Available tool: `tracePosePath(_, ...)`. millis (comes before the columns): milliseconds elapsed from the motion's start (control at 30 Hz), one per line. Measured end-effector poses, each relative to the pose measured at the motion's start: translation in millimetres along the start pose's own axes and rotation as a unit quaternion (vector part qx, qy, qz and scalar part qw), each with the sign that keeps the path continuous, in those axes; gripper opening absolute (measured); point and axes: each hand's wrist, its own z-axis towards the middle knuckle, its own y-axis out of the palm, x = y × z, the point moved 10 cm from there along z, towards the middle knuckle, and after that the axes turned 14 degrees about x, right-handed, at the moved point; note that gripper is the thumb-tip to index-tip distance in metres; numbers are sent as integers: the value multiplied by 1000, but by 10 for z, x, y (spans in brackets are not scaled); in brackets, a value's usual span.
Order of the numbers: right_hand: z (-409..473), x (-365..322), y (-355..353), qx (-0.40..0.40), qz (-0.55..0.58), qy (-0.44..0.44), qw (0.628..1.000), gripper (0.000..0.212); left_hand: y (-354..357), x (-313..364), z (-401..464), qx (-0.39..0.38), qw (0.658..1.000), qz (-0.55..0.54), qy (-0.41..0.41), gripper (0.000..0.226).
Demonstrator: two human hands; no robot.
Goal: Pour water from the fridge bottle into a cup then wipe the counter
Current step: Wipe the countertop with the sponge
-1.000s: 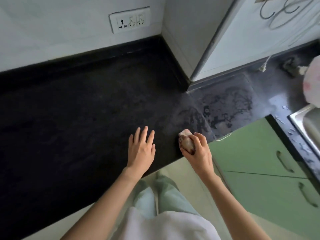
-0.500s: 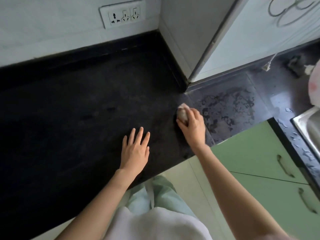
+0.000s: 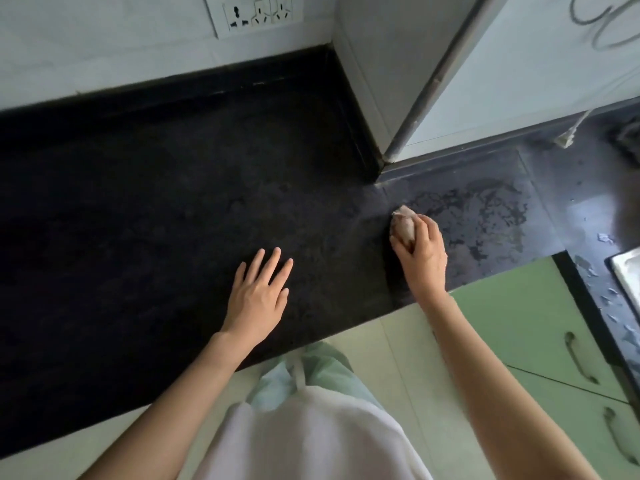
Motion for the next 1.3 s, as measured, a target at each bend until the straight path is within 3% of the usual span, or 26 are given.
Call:
tracePosePath(100, 34, -531, 273, -27, 42, -60, 997, 48, -8, 7, -4, 7, 1000, 4, 6, 52)
tracePosePath(200, -524, -988, 413, -79, 84, -138, 984, 48, -14, 16, -3, 15, 1000, 9, 9, 52)
tracePosePath(333, -1146, -896, 143, -120, 122, -201, 964, 46, -12, 19, -9, 16, 1000, 5, 3, 55)
tracePosePath(500, -481, -115, 1, -67, 36, -115, 990, 50, 20, 2, -29, -7, 1000, 25, 0, 55)
tracePosePath(600, 32, -191, 143, -35, 35, -53, 997, 49, 25, 1, -29, -10, 999, 33, 6, 54)
tracePosePath(700, -63, -680, 398, -60, 64, -94, 992, 51, 18, 8, -28, -10, 999, 38, 9, 55)
tracePosePath(800, -708, -1083, 419, -121, 107, -180, 970, 49, 14, 18, -24, -2, 1000, 30, 8, 55)
tracePosePath(900, -1125, -937, 139, -151, 141, -223, 953, 43, 18, 19, -32, 1, 1000, 27, 7, 55)
tracePosePath(1100, -251, -14, 29, -89, 46, -122, 987, 48, 36, 8, -34, -6, 1000, 26, 0, 54)
tracePosePath(1200, 248, -252, 236, -62, 49, -88, 993, 47, 26, 10, -35, -3, 1000, 23, 5, 54)
tracePosePath(1300, 175, -743, 506, -81, 75, -129, 985, 47, 14, 19, -29, -7, 1000, 26, 4, 54)
